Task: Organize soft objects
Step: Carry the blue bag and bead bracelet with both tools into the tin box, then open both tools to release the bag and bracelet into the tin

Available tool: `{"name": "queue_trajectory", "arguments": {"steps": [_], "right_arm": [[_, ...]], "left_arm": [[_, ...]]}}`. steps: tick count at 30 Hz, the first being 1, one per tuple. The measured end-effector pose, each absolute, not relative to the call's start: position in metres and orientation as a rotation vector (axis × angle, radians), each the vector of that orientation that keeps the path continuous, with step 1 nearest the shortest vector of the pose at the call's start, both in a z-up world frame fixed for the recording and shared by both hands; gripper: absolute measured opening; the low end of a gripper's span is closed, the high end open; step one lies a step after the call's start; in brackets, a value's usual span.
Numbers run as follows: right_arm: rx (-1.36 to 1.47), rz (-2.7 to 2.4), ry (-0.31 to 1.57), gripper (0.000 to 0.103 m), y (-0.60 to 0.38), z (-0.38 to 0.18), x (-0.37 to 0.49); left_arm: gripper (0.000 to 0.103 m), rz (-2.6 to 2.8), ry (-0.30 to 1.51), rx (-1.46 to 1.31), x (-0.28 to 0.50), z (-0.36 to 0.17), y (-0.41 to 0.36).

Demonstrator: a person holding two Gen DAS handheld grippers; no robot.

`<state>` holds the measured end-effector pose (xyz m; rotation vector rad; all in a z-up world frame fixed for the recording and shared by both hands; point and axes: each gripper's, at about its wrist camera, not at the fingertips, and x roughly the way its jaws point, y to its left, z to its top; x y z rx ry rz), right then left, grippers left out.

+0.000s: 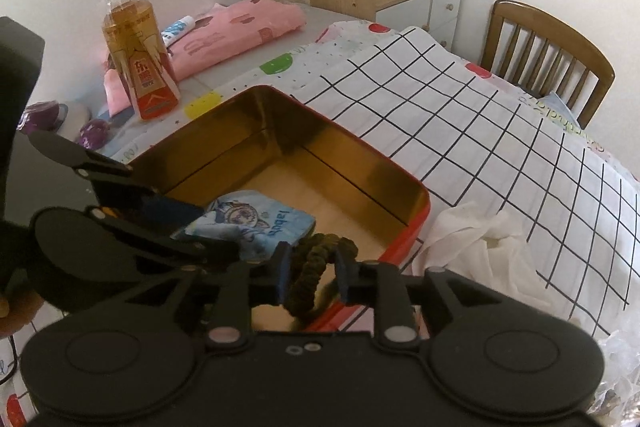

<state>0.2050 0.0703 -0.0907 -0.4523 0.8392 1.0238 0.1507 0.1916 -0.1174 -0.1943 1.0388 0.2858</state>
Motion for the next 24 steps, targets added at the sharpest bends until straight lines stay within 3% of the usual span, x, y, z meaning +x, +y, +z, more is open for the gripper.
{"name": "queue_trajectory", "arguments": {"steps": [16, 19, 24], "right_arm": [[-0.356, 1.016, 0.787, 0.045, 0.041, -0.056, 0.198], [-0.317, 1.014, 0.776, 0.059, 0.031, -0.047, 0.196], [-0.271, 1.015, 0.733, 0.063, 0.012, -0.029, 0.188]], "left_arm": [[0.065, 0.278, 0.938, -0.171, 0.129, -0.085, 0.184], [0.065, 0.281, 0.919, -0.160, 0.124, -0.077, 0.181], [0.065, 0.264, 0.881, -0.153, 0.114, -0.062, 0.176]]}}
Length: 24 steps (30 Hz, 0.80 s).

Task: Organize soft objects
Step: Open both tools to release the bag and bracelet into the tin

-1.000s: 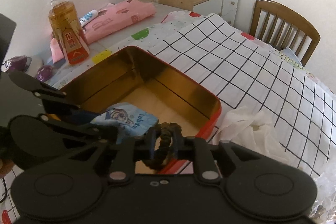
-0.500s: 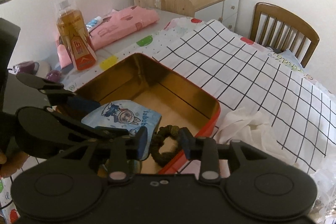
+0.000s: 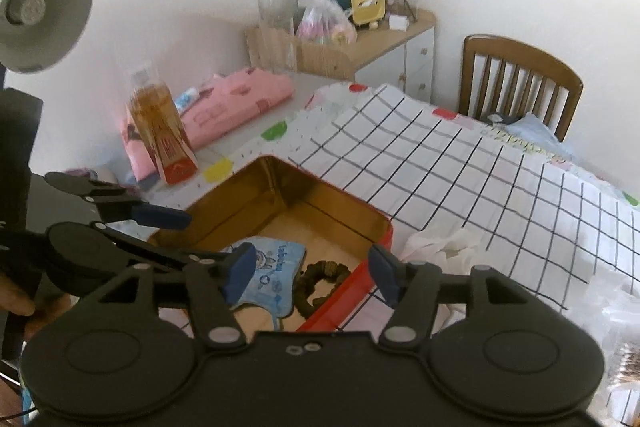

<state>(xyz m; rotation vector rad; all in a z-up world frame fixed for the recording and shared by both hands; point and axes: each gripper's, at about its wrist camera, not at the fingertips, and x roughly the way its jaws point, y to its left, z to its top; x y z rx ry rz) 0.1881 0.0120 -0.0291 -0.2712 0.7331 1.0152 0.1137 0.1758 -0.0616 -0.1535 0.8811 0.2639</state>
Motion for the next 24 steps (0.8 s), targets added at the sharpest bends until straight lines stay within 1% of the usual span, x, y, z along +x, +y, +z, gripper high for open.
{"name": "queue_trajectory", "arguments": {"steps": [1, 2, 4, 5, 10, 12, 14, 16, 24], "right_arm": [[-0.262, 1.015, 0.723, 0.063, 0.007, -0.025, 0.186], [-0.255, 1.015, 0.716, 0.063, 0.004, -0.021, 0.184], [-0.241, 1.013, 0.701, 0.064, -0.004, -0.015, 0.181], [-0.233, 1.010, 0.696, 0.067, -0.009, -0.013, 0.179], [-0.179, 0.990, 0.681, 0.069, -0.032, -0.001, 0.172], [-0.165, 0.980, 0.670, 0.072, -0.042, 0.003, 0.169], [-0.161, 0.966, 0.652, 0.076, -0.053, 0.006, 0.164], [-0.154, 0.941, 0.633, 0.080, -0.064, 0.011, 0.159], [-0.080, 0.862, 0.604, 0.090, -0.113, 0.022, 0.146]], "left_arm": [[0.066, 0.261, 0.873, -0.152, 0.112, -0.058, 0.174], [0.070, 0.255, 0.865, -0.150, 0.110, -0.055, 0.172], [0.072, 0.244, 0.843, -0.143, 0.106, -0.047, 0.167], [0.072, 0.237, 0.833, -0.138, 0.104, -0.044, 0.164], [0.072, 0.205, 0.790, -0.126, 0.096, -0.028, 0.148], [0.073, 0.192, 0.774, -0.123, 0.093, -0.022, 0.141], [0.078, 0.176, 0.759, -0.116, 0.090, -0.017, 0.135], [0.080, 0.161, 0.741, -0.105, 0.087, -0.012, 0.128], [0.081, 0.096, 0.710, -0.097, 0.080, -0.002, 0.099]]}}
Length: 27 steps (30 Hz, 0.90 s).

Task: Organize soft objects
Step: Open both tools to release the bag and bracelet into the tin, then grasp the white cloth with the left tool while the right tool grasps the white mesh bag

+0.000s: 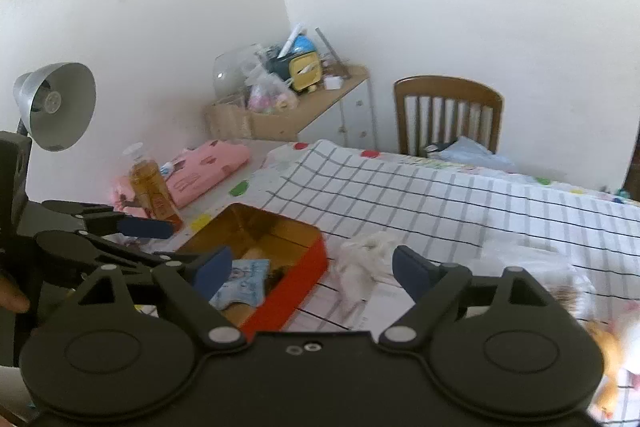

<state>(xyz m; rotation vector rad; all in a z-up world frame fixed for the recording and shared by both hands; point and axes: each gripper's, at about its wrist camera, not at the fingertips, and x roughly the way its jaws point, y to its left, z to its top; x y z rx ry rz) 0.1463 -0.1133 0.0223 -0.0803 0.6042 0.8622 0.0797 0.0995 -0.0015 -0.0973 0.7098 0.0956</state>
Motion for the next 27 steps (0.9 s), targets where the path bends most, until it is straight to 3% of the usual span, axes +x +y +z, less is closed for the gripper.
{"name": "queue_trajectory", "arguments": {"steps": [4, 9, 17, 27], "right_arm": [[-0.090, 0.810, 0.582, 0.097, -0.138, 0.021, 0.137], [-0.075, 0.743, 0.582, 0.102, -0.171, 0.015, 0.128], [-0.061, 0.662, 0.605, 0.102, -0.213, 0.003, 0.125], [-0.053, 0.587, 0.659, 0.102, -0.243, -0.020, 0.144]], "left_arm": [[0.087, 0.062, 0.689, -0.091, 0.079, 0.002, 0.084], [0.087, 0.013, 0.672, -0.101, 0.082, 0.003, 0.064], [0.100, -0.038, 0.651, -0.124, 0.098, -0.002, 0.036], [0.101, -0.029, 0.682, -0.094, 0.133, -0.023, 0.005]]}}
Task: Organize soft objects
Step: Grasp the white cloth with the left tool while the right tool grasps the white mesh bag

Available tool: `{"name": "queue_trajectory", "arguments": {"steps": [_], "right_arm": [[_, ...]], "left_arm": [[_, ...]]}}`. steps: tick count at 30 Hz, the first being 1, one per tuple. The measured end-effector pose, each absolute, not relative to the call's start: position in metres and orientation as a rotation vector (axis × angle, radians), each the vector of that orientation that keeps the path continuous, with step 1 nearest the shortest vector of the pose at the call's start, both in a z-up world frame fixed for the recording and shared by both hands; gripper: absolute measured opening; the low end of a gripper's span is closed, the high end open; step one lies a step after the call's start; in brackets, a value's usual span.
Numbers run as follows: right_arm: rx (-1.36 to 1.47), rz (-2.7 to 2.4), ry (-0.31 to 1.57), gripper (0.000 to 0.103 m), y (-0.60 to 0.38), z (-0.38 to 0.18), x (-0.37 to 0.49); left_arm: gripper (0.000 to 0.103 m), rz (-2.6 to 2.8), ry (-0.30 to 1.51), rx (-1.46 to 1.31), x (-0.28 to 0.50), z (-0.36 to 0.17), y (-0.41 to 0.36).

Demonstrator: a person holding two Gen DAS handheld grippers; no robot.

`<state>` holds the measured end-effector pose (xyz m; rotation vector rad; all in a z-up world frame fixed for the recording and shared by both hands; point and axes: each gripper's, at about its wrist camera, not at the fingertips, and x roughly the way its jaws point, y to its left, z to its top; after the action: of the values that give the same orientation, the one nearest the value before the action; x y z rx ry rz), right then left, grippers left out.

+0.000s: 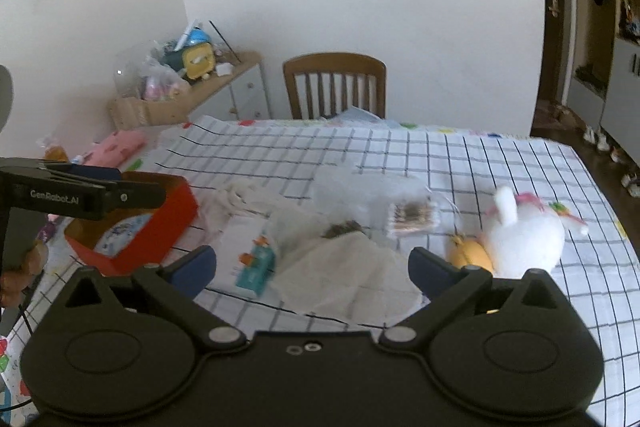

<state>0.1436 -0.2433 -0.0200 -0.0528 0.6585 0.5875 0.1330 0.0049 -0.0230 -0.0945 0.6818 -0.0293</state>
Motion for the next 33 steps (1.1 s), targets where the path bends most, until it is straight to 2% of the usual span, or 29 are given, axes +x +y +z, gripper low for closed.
{"name": "queue_trajectory", "arguments": {"steps": [10, 19, 33], "right_arm": [[-0.068, 0.586, 0.722, 0.102, -0.238, -0.054, 0.182], [-0.132, 0.650, 0.756, 0.102, -0.216, -0.076, 0.211], [-0.139, 0.689, 0.851, 0.102, -0.203, -0.105, 0.246]], "left_arm": [[0.101, 0.004, 0.724, -0.092, 0.174, -0.053, -0.009], [0.101, 0.114, 0.747, -0.096, 0.224, -0.068, 0.010], [0.101, 0.226, 0.978, -0.160, 0.321, -0.096, 0.055]]}}
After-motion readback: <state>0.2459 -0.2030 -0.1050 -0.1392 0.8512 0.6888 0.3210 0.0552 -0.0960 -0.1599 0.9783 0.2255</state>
